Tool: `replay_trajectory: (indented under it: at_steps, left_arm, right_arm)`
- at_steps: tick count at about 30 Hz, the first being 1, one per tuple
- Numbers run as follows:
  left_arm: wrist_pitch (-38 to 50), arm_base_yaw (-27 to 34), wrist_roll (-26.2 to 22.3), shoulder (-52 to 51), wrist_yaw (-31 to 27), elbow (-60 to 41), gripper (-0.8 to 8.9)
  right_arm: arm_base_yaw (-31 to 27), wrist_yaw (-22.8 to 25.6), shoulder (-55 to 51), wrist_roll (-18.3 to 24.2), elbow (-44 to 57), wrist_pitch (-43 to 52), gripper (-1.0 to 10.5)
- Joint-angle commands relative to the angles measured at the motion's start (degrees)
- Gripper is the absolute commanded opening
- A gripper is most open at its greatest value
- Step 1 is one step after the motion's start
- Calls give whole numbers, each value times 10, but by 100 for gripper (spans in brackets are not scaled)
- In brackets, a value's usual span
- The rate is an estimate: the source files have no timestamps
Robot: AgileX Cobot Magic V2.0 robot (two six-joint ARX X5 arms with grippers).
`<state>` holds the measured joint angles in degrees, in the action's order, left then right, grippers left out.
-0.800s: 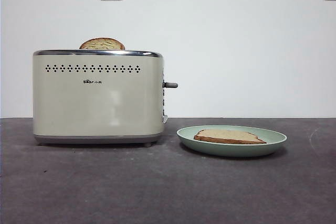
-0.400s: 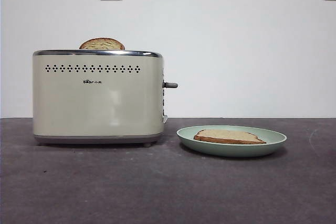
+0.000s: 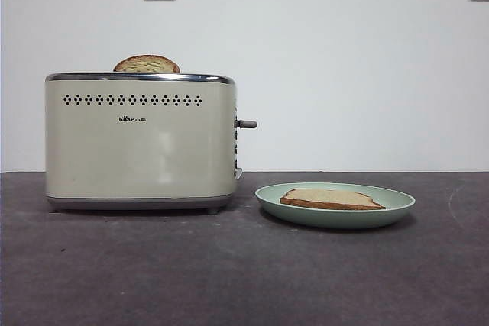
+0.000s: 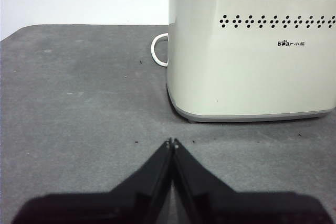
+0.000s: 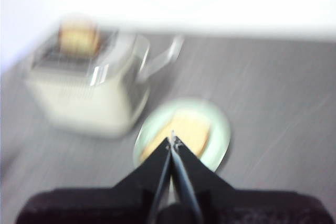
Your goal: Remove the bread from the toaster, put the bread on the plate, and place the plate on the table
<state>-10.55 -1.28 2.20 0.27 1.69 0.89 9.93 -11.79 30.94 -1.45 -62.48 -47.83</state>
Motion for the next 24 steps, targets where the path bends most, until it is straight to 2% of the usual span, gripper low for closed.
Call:
replay_trajectory:
  at_steps: [1, 5, 13, 16, 24]
  left_arm:
    - [2, 2, 4, -1, -1, -7, -4]
    - [2, 2, 4, -1, -1, -7, -4]
    - [2, 2, 4, -1, -1, -7, -4]
    - [2, 2, 4, -1, -1, -7, -4]
    - [2, 2, 4, -1, -1, -7, -4]
  right_arm:
    - [-38, 0, -48, 13, 59, 61, 1]
    - [-64, 0, -122, 15, 189, 170, 1]
    - [-68, 4, -236, -13, 455, 393, 1]
    - [-68, 3, -260, -13, 516, 426, 1]
    - [-68, 16, -296, -16, 594, 427, 1]
